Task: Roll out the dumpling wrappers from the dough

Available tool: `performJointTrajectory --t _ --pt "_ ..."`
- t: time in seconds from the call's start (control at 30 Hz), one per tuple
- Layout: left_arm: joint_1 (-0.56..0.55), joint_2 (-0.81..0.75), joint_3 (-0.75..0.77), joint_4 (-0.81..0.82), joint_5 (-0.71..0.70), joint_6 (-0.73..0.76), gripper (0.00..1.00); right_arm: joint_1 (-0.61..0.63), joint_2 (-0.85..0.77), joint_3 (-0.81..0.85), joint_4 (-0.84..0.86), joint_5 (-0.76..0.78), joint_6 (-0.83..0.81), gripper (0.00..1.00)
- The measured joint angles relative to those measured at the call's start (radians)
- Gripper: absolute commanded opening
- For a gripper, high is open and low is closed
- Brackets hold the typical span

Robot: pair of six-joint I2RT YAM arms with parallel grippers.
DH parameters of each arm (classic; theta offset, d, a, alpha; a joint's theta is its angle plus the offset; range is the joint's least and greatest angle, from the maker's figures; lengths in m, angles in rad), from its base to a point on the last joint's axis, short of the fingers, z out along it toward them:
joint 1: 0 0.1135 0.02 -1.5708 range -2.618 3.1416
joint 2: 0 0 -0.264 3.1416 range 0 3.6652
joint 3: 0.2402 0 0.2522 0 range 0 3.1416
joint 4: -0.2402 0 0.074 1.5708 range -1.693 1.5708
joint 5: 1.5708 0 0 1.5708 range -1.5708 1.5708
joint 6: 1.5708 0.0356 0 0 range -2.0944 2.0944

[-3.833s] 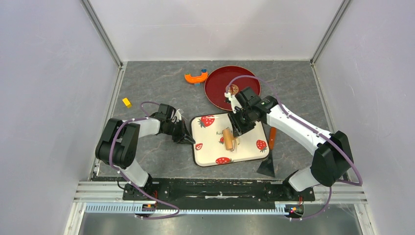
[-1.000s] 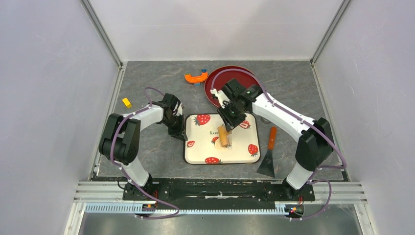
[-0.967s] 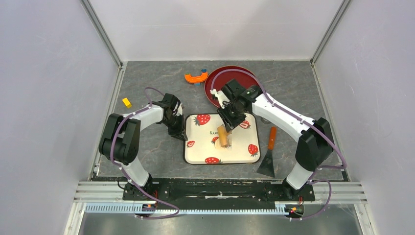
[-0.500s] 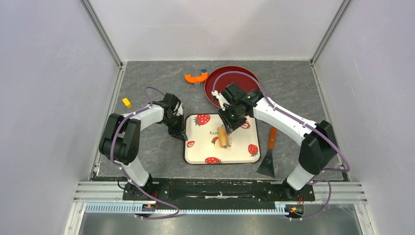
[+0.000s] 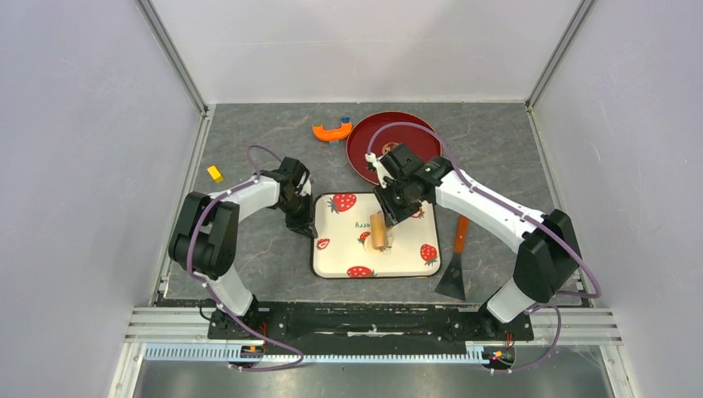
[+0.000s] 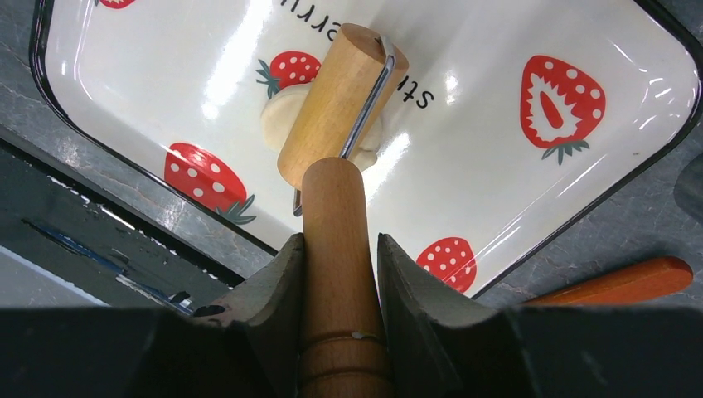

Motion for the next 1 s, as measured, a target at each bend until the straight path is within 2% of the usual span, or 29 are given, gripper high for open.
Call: performJointTrajectory --t 0.83,1.0 --pt "0.006 0.053 0.066 -0.076 -0.010 -0.012 0.02 -0.034 -0.056 -0.085 0.061 -0.011 0.045 0.00" --pt "0.050 0.067 0.091 -0.090 -0.034 -0.011 0.02 -0.034 -0.051 -0.087 0.111 -0.012 0.055 0.00"
